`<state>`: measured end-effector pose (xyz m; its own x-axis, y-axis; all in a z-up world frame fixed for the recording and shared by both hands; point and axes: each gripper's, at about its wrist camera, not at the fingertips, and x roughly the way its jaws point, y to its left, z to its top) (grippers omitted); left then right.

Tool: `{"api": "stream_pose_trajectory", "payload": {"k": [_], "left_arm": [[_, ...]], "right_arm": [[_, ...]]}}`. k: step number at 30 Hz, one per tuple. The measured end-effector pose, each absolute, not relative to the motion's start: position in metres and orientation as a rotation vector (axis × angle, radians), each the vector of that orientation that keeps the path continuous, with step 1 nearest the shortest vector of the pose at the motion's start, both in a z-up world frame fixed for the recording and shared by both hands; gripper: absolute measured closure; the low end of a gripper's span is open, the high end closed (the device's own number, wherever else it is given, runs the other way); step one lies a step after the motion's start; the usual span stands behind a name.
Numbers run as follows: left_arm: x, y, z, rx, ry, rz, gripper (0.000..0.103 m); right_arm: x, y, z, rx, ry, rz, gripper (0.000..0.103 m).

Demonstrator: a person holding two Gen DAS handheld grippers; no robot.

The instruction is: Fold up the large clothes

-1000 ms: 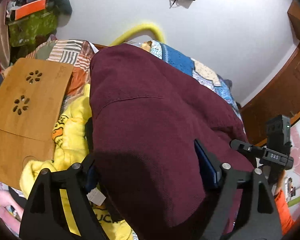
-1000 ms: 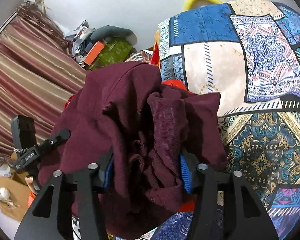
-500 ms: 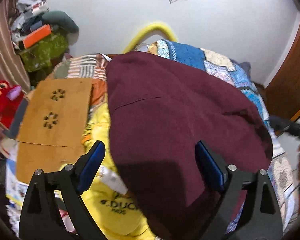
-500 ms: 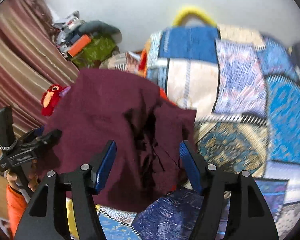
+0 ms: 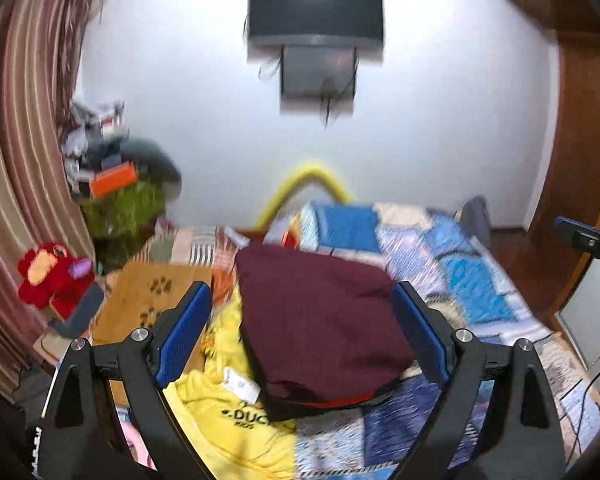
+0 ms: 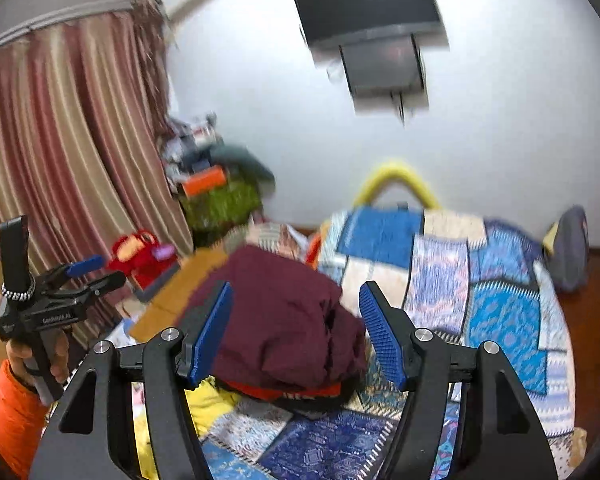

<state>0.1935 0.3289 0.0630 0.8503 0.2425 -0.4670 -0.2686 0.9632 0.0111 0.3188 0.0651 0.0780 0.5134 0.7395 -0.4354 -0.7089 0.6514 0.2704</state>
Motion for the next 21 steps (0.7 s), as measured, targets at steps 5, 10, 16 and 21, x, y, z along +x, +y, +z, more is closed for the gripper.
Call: {"api": "stream_pose_trajectory", "payload": {"k": [5, 10, 16, 21], "left_arm": [[0.139, 0.270, 0.094, -0.015, 0.324, 0.270, 0.011], [0.090, 0.228, 0.100, -0.025, 0.205, 0.271, 0.011], [0.043, 0.188, 0.089, 0.021, 0.082, 0.360, 0.011], [0.026, 0.175, 0.076, 0.000, 0.071, 0.363, 0.010]], "right_arm": [[0.272, 0.041, 0.099, 0.095, 0.410, 0.907, 0.040], [0.222, 0.027, 0.106, 0.084, 0.281, 0.912, 0.040], [0.190, 0.020, 0.098, 0.064, 0.204, 0.885, 0.040], [0.176, 0.024, 0.093, 0.035, 0.179, 0.838, 0.030]]}}
